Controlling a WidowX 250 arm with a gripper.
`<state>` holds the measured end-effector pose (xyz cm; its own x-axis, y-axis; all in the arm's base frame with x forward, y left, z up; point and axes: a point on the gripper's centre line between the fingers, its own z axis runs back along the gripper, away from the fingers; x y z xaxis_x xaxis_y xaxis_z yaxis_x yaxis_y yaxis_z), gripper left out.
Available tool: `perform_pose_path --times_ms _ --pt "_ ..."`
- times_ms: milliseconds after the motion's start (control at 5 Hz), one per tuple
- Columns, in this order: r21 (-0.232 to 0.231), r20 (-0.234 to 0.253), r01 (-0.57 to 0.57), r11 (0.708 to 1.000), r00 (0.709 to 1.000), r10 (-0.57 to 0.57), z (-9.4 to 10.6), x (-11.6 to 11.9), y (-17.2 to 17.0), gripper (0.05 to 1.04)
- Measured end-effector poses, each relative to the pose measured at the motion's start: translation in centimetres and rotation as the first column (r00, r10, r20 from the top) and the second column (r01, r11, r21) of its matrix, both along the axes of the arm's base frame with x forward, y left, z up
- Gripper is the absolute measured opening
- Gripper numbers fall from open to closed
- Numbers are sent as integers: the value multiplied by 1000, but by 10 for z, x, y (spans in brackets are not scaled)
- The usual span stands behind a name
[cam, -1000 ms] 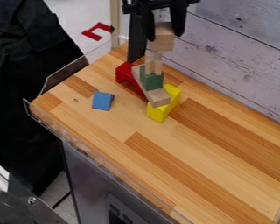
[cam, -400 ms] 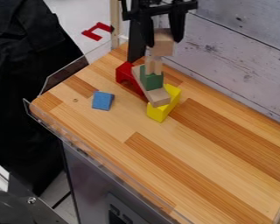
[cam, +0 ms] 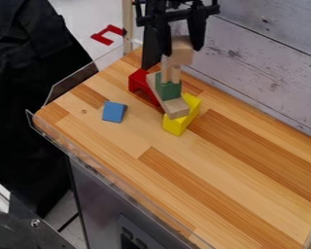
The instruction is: Placed the white block on the star
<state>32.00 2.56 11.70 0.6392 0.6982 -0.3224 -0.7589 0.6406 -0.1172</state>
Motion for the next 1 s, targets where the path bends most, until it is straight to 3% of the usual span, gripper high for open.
perform_pose_path --times_ms 400,600,800,1000 --pt "1 -6 -4 1000 1000 4 -2 -1 2 559" --pt "16 -10 -17 1000 1000 17 -3 -2 4 630" --pt "26 -20 -36 999 999 36 -8 -4 5 908" --pt "38 -11 -58 998 998 58 -6 -4 6 1005"
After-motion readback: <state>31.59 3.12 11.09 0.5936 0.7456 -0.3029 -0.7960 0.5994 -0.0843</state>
